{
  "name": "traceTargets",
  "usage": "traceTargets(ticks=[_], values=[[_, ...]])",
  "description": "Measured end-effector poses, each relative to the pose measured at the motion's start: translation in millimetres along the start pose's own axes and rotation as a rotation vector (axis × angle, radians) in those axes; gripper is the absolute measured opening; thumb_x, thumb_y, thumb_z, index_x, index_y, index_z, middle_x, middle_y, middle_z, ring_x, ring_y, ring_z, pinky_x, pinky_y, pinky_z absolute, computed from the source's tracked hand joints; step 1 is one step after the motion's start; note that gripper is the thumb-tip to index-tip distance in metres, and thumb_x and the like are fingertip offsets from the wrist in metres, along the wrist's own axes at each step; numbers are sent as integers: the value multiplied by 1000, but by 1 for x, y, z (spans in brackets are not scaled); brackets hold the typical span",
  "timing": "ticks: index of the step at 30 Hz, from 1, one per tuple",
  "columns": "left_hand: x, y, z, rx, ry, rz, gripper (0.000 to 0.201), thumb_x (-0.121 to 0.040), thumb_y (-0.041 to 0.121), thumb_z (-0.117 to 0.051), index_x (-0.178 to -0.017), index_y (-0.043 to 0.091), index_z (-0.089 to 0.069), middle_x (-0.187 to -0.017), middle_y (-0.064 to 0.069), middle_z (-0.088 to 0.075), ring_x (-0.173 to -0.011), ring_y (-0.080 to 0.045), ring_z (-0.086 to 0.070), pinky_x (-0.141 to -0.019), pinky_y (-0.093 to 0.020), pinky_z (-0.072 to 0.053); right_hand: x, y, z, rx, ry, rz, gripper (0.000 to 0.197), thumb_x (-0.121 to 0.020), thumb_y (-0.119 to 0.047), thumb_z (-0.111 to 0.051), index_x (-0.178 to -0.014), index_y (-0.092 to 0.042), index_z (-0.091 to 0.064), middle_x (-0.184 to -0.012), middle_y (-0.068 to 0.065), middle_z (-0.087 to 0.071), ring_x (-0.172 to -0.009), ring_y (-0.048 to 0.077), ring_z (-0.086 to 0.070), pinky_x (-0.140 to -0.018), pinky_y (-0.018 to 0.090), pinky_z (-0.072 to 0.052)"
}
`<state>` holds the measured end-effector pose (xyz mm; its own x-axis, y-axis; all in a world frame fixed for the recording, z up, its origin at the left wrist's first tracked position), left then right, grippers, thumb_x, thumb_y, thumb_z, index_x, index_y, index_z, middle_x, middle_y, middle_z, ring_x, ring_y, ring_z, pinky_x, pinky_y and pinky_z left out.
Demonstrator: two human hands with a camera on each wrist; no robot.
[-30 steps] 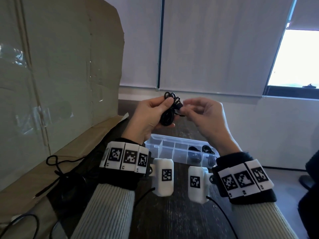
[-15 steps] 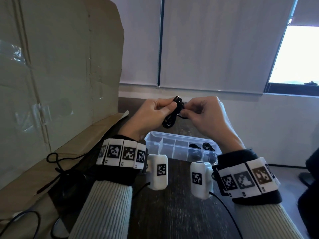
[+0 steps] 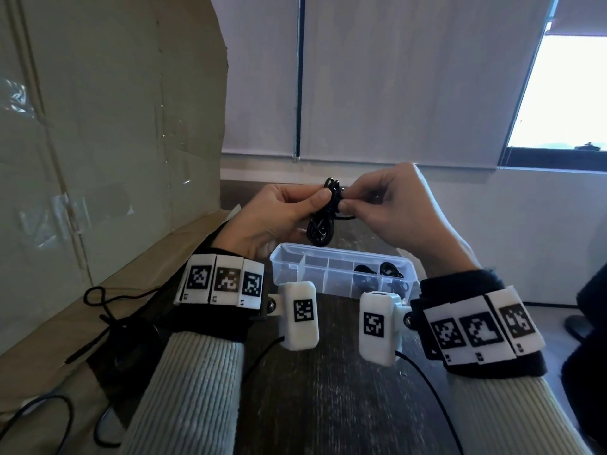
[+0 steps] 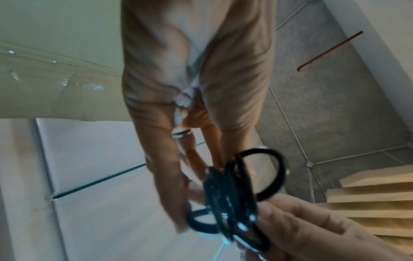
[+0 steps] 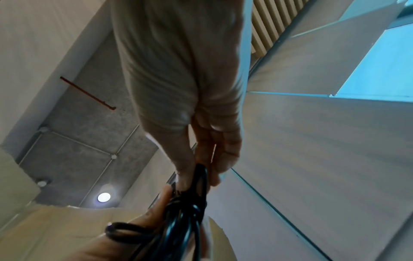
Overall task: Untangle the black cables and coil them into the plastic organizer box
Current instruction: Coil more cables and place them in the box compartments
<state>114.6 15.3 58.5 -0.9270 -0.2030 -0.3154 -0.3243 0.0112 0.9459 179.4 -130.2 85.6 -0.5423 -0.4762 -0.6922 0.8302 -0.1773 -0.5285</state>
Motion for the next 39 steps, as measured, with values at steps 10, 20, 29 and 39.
traceTargets(ticks=[10,20,29,39], values=[[-10,-3,9,55,187,-38,11,-91,11,-60,-94,7,-70,-69,0,-72,-60,-9,-66,-54,-24,-57,2,6,-16,-314,91,-150,9,-78,-14,-80,-86,-16,-78,-83,2,-77,-79,12,-73,-84,33,-58],[1,-4,8,61,-23,88,16,-89,10,-60,-102,8,-69,-80,-4,-75,-67,-14,-72,-51,-27,-56,4,10,-4,-354,-59,-108,20,-79,3,-73,-87,-15,-75,-77,-4,-76,-69,5,-70,-67,15,-52],[-4,-3,5,126,86,-10,13,-86,1,-62,-98,2,-68,-75,-4,-75,-67,-14,-72,-54,-25,-57,3,16,-21,-385,-17,-277,20,-91,-7,-63,-111,-10,-63,-89,4,-70,-69,14,-69,-71,30,-59],[-11,-24,2,-92,74,52,15,-90,14,-64,-104,12,-69,-92,-6,-73,-81,-12,-71,-66,-25,-60,9,41,-27,-443,-107,-407,8,-85,-4,-69,-92,-8,-72,-80,6,-76,-69,16,-72,-63,21,-56]])
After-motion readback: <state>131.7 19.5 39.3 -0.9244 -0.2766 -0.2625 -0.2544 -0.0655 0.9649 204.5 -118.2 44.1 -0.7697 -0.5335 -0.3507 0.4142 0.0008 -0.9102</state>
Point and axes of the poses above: each hand's wrist, its own x-axis away from the middle knuckle, its own z-axis out of the back of the hand, y = z × x, the point moved 4 cm from there along -x, towards the middle knuckle
